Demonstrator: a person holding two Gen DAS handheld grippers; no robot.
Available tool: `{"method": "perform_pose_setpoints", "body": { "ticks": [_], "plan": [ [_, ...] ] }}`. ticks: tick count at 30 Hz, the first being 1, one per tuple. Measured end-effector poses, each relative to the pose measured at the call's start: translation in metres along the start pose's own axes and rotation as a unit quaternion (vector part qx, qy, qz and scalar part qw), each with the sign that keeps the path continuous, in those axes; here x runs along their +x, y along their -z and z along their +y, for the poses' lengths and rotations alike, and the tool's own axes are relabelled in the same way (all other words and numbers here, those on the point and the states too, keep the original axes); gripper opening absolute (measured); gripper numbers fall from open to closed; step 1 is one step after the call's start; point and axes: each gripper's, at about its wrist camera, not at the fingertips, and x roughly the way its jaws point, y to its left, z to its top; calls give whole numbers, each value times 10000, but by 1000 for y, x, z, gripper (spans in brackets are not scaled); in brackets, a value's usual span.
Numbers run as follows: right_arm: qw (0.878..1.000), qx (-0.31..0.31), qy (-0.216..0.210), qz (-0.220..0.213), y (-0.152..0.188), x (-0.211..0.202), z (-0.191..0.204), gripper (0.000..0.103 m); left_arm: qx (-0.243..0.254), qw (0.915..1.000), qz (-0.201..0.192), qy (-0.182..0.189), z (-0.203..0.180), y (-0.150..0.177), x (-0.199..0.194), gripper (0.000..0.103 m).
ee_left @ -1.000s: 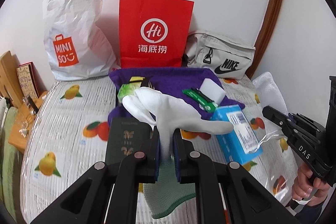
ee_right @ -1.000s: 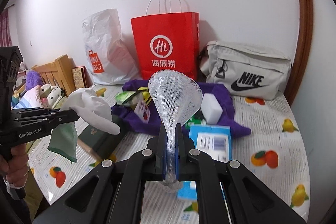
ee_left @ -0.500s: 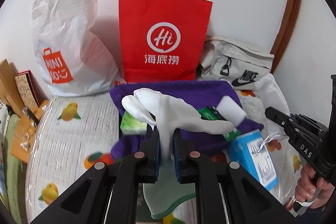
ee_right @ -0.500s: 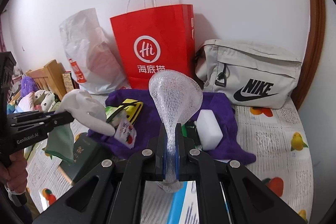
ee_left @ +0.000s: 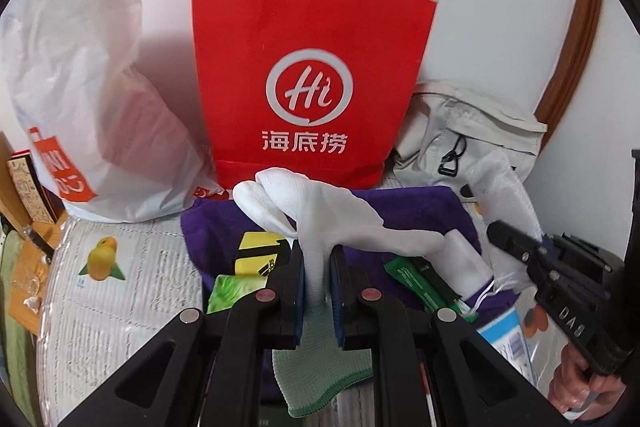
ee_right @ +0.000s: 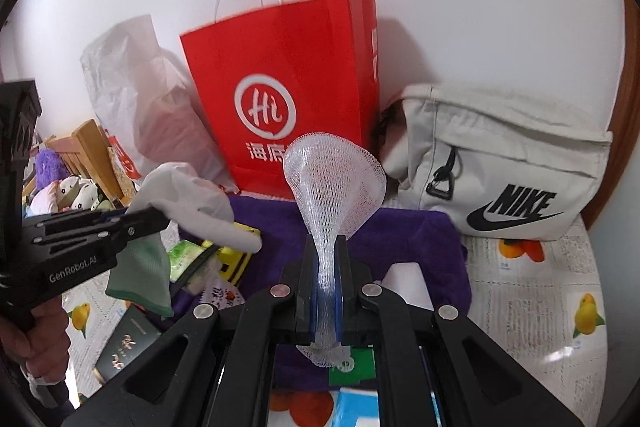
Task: Organize soft objects
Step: 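Lift and carry the glove with the left tool while the right tool carries the mesh bag to the towel, then open the right tool onto the towel while the left tool releases the glove there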
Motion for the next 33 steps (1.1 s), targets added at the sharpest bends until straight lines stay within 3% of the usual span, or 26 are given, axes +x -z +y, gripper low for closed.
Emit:
{"method": "perform_pose_setpoints", "body": {
  "ticks": [12,18,26,29,33],
  "plan": [
    [9979,140,-63,631,18,54,-16,7,-80,9992,383,30,10,2,46,11],
    [9960,128,-48,888,24,73,-16,7,-92,9987,415,270,9,3,55,12],
    [9939,133,-60,1096,26,84,-11,8,-78,9984,509,244,8,5,62,12],
    [9935,202,-95,1115,26,83,-13,13,-36,9986,494,189,7,5,63,12],
    [9944,182,-127,1035,24,79,-13,38,69,9985,516,157,2,7,67,24]
  ]
}}
